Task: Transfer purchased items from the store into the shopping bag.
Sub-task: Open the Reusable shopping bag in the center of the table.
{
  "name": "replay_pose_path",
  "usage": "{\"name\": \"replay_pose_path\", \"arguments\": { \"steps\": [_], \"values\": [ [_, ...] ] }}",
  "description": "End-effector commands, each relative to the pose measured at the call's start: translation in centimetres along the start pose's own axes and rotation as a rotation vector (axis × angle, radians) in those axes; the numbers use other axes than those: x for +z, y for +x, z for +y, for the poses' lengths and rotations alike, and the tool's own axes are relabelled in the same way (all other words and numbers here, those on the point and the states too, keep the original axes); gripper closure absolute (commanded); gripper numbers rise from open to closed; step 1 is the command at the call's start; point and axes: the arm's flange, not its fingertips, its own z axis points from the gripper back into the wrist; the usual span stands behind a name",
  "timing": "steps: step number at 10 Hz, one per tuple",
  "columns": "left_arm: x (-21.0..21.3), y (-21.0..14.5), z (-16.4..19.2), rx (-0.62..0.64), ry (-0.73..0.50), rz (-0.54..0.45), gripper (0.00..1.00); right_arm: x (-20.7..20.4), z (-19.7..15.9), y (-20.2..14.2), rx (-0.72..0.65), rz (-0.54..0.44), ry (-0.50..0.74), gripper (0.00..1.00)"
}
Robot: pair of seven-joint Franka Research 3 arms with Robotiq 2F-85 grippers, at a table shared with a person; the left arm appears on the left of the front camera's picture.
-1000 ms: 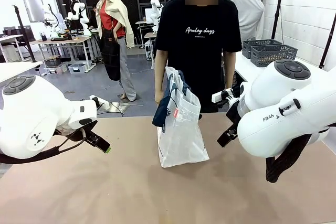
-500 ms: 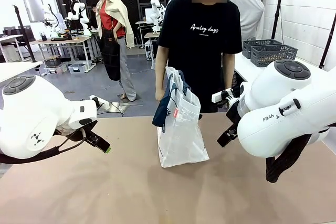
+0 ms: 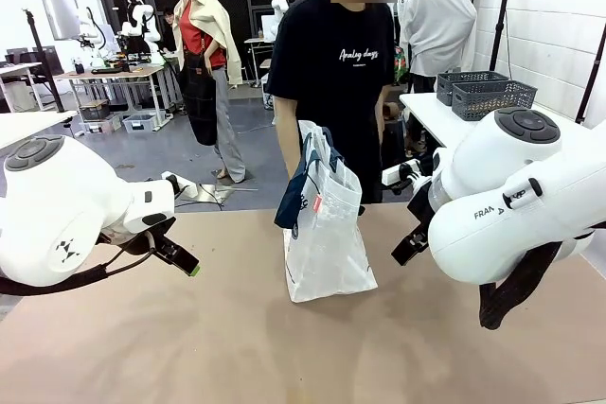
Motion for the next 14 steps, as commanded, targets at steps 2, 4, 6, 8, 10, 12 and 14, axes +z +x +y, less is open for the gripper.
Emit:
{"name": "replay_pose_path", "arguments": {
  "steps": [2, 4, 6, 8, 10, 12, 14],
  "values": [
    [0.0, 0.0, 0.0, 0.0, 0.0, 0.0, 0.0, 0.0, 0.0, 0.0, 0.0, 0.0, 0.0, 0.0],
    [2.1, 1.7, -0.4, -0.028, -0.057, 0.056, 0.0, 2.2, -0.6, 2.0, -0.017, -0.01, 0.108, 0.0],
    [4.5, 3.9, -1.0, -0.076, -0.063, 0.083, 0.0, 4.3, -1.4, 4.0, -0.01, 0.001, 0.123, 0.0],
    [6.7, 6.7, -1.1, -0.079, -0.08, 0.087, 0.0, 7.1, -2.9, 6.5, 0.004, 0.053, 0.086, 0.0],
    [9.0, 10.5, -2.6, -0.052, -0.098, 0.137, 0.0, 10.6, -5.6, 10.0, -0.018, 0.1, 0.042, 0.0],
    [9.7, 13.8, -3.5, -0.028, -0.091, 0.13, 0.0, 12.2, -7.9, 13.8, -0.031, 0.099, 0.065, 0.0],
    [10.4, 17.0, -3.8, -0.001, -0.131, 0.087, 0.0, 12.4, -8.7, 17.8, -0.033, 0.085, 0.058, 0.0]
  ]
}}
